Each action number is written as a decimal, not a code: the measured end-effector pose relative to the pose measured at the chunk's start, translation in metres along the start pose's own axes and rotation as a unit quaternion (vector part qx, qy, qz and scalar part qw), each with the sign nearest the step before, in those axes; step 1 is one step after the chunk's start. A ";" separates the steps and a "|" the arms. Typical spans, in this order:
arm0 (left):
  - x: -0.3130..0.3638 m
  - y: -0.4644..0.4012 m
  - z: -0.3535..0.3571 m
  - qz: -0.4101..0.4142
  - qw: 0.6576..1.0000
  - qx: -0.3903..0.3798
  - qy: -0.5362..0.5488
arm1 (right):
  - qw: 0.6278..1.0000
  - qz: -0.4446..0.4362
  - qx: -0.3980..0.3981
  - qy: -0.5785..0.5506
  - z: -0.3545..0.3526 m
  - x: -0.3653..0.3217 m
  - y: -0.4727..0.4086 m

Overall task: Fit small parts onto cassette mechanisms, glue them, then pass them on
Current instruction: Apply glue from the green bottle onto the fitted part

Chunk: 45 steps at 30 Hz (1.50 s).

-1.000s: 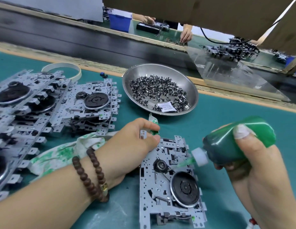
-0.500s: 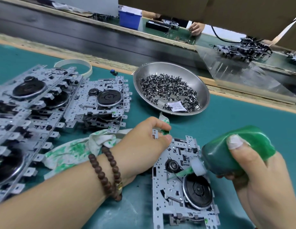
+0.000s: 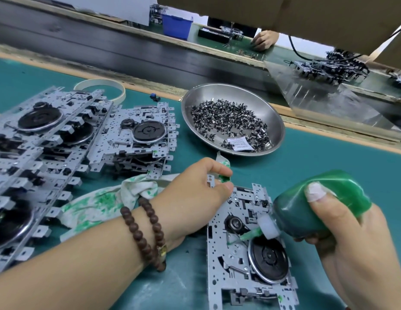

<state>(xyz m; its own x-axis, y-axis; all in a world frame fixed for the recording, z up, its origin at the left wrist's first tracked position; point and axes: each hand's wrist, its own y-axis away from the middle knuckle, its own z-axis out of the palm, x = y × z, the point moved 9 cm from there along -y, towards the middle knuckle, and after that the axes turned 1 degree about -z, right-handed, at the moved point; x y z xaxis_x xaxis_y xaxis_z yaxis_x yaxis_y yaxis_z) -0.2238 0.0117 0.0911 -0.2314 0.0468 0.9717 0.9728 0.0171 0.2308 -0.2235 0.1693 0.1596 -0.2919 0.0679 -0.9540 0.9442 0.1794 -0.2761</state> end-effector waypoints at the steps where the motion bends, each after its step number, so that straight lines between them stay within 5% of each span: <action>1: 0.000 0.000 0.000 0.000 1.000 -0.001 0.001 | 1.000 0.000 -0.001 0.000 0.000 0.000 0.000; 16: -0.002 0.001 -0.003 -0.013 1.000 0.008 0.023 | 0.999 0.031 -0.030 0.015 0.001 0.005 -0.001; 24: -0.005 -0.001 -0.006 -0.026 0.996 0.013 0.084 | 0.963 0.136 0.038 -0.229 -0.028 0.017 -0.010; 30: -0.008 0.001 -0.007 -0.032 0.995 0.015 0.092 | 0.942 0.255 -0.055 -0.210 -0.009 0.035 -0.007; 34: 0.003 -0.001 -0.009 0.007 0.999 0.023 0.021 | 0.934 0.233 -0.133 -0.236 -0.006 0.038 -0.010; 37: 0.010 -0.001 -0.012 0.030 0.998 0.030 -0.035 | 0.952 0.179 -0.209 -0.137 -0.008 0.029 -0.014; 41: 0.018 0.000 -0.014 0.053 0.994 0.049 -0.079 | 0.977 0.124 -0.165 0.058 -0.034 0.044 -0.023; 45: 0.029 0.006 -0.008 0.077 0.992 0.043 -0.094 | 0.970 0.118 -0.168 0.133 -0.039 0.052 -0.023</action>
<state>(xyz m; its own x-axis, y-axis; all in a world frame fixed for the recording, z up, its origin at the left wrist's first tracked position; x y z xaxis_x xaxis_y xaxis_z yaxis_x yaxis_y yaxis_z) -0.2250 0.0049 0.1213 -0.0851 0.2414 0.9667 0.9944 0.0809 0.0673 -0.2660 0.2072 0.1213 -0.1443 0.3880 -0.9103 0.8996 0.4345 0.0426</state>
